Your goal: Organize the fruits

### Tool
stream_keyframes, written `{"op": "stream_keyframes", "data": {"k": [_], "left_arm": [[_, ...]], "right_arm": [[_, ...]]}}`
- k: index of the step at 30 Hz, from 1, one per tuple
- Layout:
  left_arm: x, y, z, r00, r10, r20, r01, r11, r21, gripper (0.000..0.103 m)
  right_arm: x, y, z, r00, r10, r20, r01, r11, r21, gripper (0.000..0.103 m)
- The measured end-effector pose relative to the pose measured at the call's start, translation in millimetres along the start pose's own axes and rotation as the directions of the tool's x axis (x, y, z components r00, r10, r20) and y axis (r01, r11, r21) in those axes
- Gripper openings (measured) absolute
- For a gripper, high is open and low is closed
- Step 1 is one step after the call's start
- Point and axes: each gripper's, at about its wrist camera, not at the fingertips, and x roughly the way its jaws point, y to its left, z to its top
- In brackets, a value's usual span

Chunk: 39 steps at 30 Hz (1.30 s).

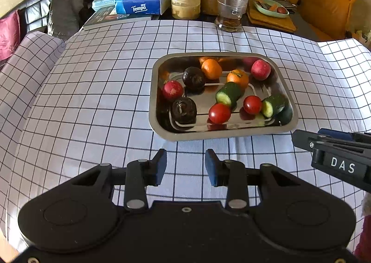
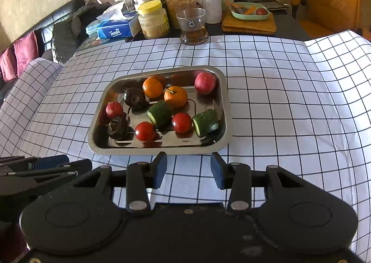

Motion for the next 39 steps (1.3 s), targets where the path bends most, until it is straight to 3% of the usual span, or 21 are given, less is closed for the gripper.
{"op": "stream_keyframes", "data": {"k": [22,39], "left_arm": [[-15.9,8.9,-16.3,1.0,-0.021,0.017,0.021,1.0,-0.007,0.045],[-9.1,13.2,-14.0,0.999,-0.037,0.001,0.037,0.999,-0.005,0.045]], "right_arm": [[-28.1,14.1,-23.1,0.999,-0.004,0.032,0.004,1.0,0.005,0.044],[-22.5,16.4,-23.5,1.0,-0.021,0.022,0.021,1.0,0.021,0.044]]}}
